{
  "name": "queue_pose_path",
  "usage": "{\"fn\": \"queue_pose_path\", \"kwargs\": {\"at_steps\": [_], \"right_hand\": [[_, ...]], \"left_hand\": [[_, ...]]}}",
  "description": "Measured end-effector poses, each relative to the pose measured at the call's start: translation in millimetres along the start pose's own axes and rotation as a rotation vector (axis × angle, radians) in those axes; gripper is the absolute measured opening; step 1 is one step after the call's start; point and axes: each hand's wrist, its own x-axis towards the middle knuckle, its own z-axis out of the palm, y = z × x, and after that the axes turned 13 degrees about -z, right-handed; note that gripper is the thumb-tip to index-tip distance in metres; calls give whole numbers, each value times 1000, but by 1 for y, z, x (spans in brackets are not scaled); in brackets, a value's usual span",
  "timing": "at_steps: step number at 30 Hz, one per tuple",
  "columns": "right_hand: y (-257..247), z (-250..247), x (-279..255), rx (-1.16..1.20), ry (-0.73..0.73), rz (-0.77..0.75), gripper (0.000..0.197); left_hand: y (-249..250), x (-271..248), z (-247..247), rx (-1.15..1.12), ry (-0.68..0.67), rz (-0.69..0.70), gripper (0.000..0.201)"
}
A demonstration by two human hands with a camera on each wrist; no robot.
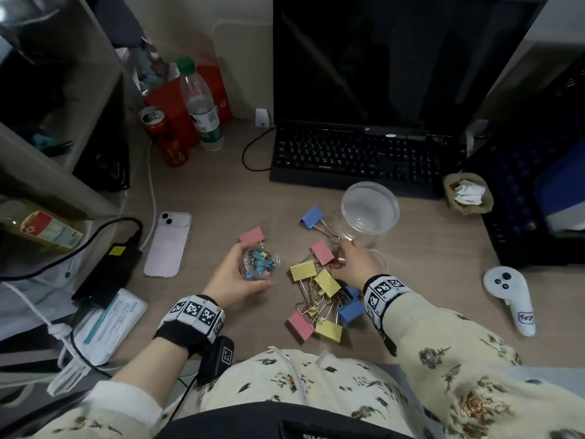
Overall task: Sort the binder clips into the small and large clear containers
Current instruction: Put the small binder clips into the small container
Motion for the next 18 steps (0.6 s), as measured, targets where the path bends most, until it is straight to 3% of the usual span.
{"fn": "queue_pose_path", "kwargs": {"at_steps": [5,18], "right_hand": [[1,3,2,-11,-3,0,53],[6,3,-4,1,7,-72,19]], "left_hand": [[2,2,2,24,9,-9,86],[12,6,9,76,-8,25,84]]}}
